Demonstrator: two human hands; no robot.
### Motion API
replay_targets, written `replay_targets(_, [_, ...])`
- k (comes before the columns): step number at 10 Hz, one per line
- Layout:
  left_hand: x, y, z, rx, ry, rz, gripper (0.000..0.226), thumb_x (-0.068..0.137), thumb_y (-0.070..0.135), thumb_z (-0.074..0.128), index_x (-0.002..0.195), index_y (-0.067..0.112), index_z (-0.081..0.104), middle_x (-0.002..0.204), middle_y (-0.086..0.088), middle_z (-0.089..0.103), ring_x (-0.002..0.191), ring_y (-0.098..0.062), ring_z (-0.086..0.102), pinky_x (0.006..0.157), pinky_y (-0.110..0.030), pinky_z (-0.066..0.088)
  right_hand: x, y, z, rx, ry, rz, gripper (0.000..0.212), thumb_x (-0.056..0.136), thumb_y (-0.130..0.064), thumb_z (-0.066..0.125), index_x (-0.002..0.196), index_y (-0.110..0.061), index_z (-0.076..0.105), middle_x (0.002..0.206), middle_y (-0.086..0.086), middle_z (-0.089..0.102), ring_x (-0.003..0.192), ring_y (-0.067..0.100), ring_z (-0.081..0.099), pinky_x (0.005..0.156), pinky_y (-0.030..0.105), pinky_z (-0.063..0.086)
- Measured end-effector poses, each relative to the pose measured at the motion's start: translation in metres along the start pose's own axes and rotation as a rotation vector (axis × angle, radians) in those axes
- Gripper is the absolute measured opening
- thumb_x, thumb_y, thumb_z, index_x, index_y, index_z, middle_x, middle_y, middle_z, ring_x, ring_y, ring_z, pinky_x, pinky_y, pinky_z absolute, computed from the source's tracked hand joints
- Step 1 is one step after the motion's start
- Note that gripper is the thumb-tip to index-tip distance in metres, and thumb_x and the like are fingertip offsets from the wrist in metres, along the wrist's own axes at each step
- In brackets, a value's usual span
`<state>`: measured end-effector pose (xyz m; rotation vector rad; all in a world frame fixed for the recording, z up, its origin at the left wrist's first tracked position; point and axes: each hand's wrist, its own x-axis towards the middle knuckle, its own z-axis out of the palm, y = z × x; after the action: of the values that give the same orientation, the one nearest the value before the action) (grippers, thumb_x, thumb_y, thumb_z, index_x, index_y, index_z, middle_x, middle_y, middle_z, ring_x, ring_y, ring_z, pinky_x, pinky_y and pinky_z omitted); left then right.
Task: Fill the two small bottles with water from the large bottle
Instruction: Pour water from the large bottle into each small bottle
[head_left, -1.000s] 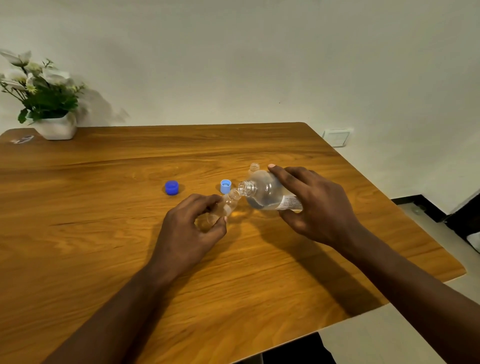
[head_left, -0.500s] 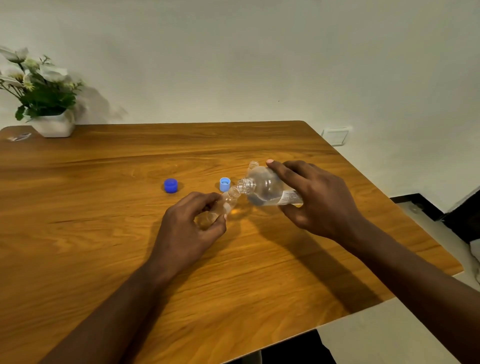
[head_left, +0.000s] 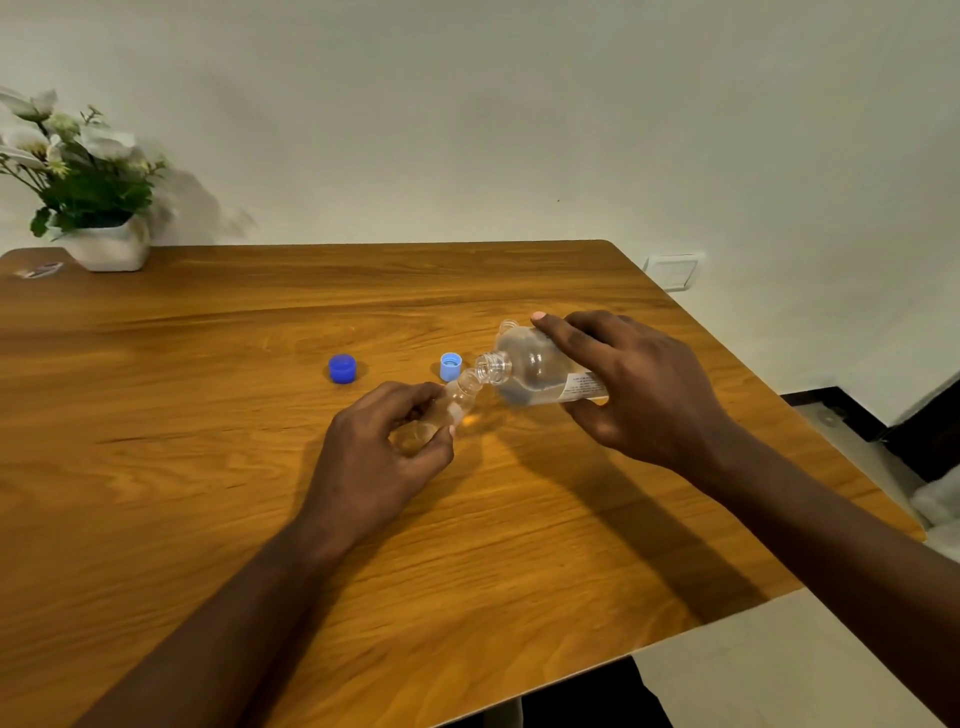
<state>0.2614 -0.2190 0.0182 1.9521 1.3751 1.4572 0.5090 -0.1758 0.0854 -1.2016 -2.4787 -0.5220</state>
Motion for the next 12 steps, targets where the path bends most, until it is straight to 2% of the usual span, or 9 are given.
replay_targets(6, [0.0005, 0.0011, -0.0004, 0.001, 0.010, 0.001, 0.040, 0.073, 0.038, 0.063, 0.108, 0.020, 0.069, 0.093, 0.011, 0.067, 0.086, -0.003, 0.063, 0.077, -0.028, 0.052, 0.0038, 0.0020, -0.0037, -0.025, 0.009, -0.026, 0.077, 0.075, -0.028, 0.076, 0.144, -0.023, 0.041, 0.123, 0.009, 0.062, 0.106, 0.029, 0.062, 0.070, 0.032, 0.050])
replay_targets(12, [0.0005, 0.0012, -0.0003, -0.007, 0.005, -0.019, 0.040, 0.071, 0.037, 0.062, 0.107, 0.019, 0.069, 0.093, 0.009, 0.068, 0.085, -0.006, 0.064, 0.078, -0.033, 0.053, 0.0052, 0.0024, -0.0055, -0.033, -0.001, -0.034, 0.078, 0.075, -0.030, 0.076, 0.145, -0.023, 0.041, 0.124, 0.008, 0.061, 0.107, 0.029, 0.062, 0.070, 0.032, 0.050])
